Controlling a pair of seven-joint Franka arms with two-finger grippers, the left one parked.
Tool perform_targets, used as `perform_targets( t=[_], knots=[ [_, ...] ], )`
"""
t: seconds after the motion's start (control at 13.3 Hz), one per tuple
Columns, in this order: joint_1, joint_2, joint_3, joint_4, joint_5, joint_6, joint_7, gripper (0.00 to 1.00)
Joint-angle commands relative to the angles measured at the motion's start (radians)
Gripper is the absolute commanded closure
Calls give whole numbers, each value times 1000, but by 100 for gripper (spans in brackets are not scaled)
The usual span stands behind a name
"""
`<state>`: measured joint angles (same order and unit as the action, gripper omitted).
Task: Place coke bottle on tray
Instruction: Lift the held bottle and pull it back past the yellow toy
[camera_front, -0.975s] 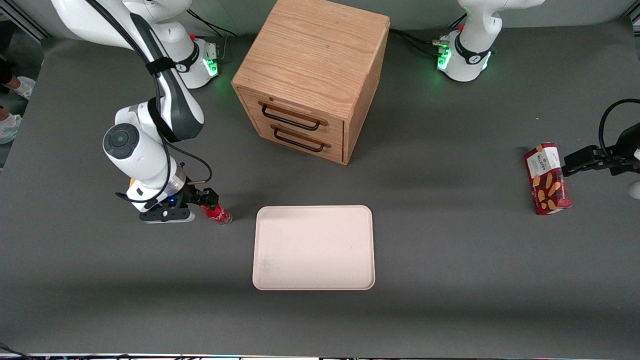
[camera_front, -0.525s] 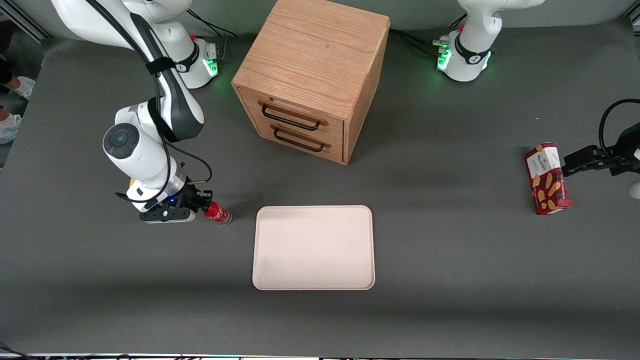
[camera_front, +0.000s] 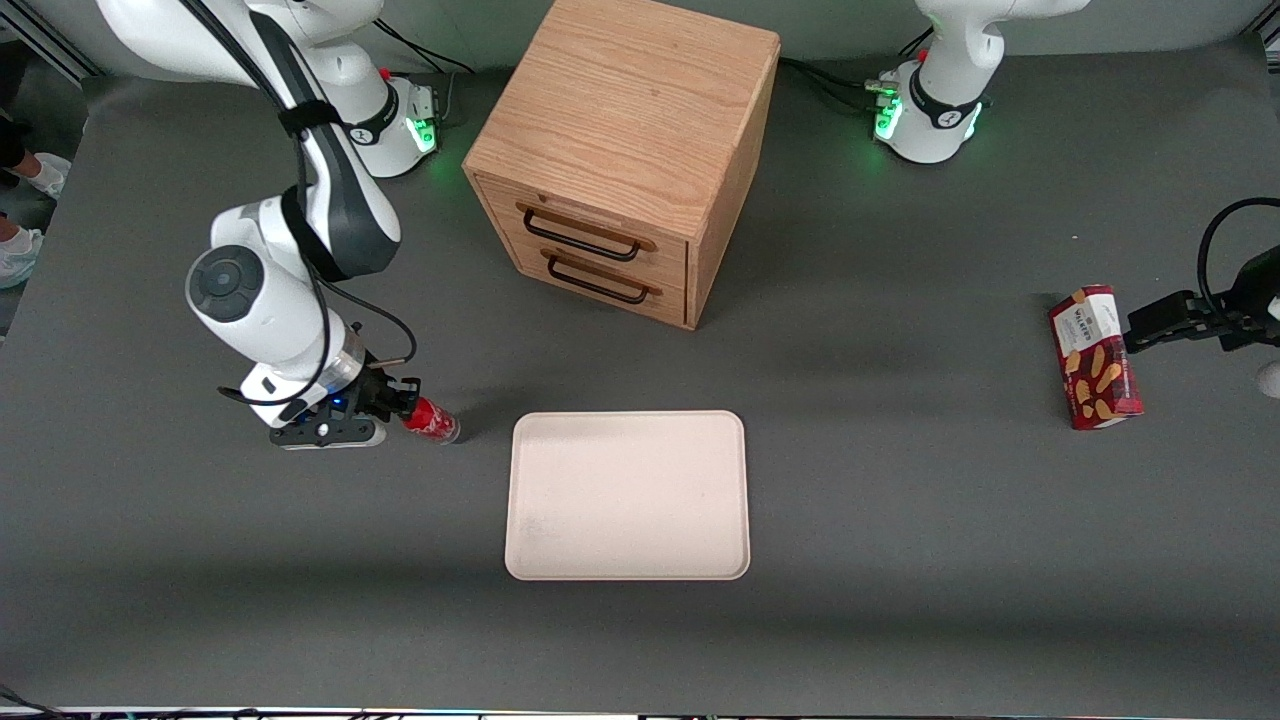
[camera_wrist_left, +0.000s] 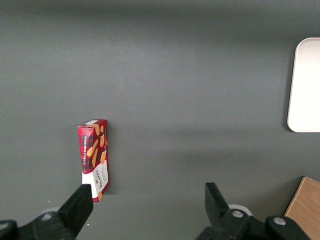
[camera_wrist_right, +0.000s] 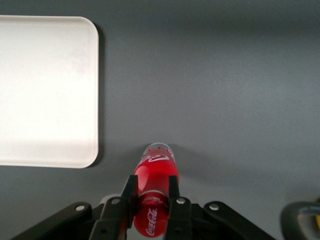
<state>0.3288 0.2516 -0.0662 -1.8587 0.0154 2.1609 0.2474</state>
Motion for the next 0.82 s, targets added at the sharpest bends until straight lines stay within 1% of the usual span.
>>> perform_targets(
  t=[0.0, 0.22, 0.45, 0.75],
  knots=[
    [-2, -20, 2, 160, 20, -210, -20, 100],
    [-8, -20, 2, 356, 21, -464, -23, 100],
    [-11, -25, 0, 484, 21, -626, -23, 100],
    [-24, 7, 5, 545, 40, -659, -17, 100]
  ],
)
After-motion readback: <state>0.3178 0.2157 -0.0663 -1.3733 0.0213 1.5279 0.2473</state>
